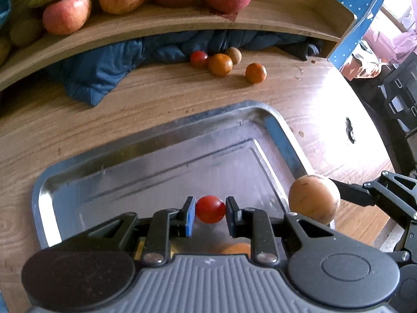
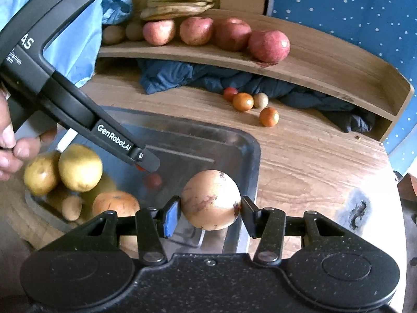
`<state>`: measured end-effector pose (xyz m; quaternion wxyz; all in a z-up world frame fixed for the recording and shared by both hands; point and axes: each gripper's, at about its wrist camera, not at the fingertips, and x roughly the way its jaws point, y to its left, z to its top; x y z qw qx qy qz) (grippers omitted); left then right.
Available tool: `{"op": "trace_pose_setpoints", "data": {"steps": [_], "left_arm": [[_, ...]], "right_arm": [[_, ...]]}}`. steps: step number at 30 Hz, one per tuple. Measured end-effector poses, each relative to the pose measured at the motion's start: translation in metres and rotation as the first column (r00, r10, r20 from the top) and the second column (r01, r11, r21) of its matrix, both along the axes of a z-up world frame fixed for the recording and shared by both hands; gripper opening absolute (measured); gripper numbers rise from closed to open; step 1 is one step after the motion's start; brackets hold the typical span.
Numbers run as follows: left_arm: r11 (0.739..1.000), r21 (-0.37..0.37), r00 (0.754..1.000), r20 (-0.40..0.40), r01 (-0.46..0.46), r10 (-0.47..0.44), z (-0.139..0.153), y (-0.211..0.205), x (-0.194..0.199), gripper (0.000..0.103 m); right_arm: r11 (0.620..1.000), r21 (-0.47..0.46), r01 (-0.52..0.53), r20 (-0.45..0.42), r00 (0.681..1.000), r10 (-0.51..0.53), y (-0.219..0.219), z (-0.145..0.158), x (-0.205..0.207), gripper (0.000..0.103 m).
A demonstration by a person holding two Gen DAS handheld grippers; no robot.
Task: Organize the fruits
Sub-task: 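Carry the cherry tomato and pale fruit over the tray and lower them, then open both tools to drop the tomato and pale fruit onto the tray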
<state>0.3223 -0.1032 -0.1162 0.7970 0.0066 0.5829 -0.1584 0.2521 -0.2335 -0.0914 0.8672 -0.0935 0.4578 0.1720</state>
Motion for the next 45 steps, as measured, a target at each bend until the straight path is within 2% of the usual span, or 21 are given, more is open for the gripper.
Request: {"op": "trace_pose_setpoints", "data": {"steps": [8,18,33,35,39,43,45], "left_arm": [[0.999,0.027,1.000,-0.004,-0.030,0.030,0.002,0.006,-0.014,0.027],[0.999,0.048,1.000,0.012,-0.022,0.022,0.007,0.007,-0.022,0.028],[0.995,0.097,0.999,0.039,0.012,-0.015,0.005,-0.002,-0.028,0.028],[0.995,0.096,0.999,0.040,0.007,-0.011,0.007,-0.001,-0.030,0.034],[0.996,0.086,0.998,0.058,-0.016,0.011,0.013,0.001,-0.035,0.054],[0.998,0.053,0.997,0.064,-0.046,0.043,0.021,0.006,-0.042,0.060],[0.999,0.024,0.997,0.065,-0.045,0.043,0.026,0.006,-0.046,0.075]], "right_arm": [[0.999,0.016,-0.029,-0.028,0.999,0.029,0.003,-0.003,-0.014,0.051],[0.997,0.005,-0.073,-0.056,0.996,0.073,0.016,-0.005,-0.022,0.051],[0.997,-0.020,-0.080,-0.080,0.994,0.079,0.019,-0.009,-0.025,0.052],[0.997,-0.020,-0.080,-0.079,0.994,0.078,0.019,-0.009,-0.026,0.052],[0.996,-0.023,-0.083,-0.069,0.994,0.081,0.018,-0.007,-0.028,0.052],[0.996,-0.025,-0.084,-0.059,0.995,0.083,0.015,-0.005,-0.033,0.053],[0.996,-0.029,-0.085,-0.056,0.995,0.083,0.013,-0.004,-0.036,0.064]]}}
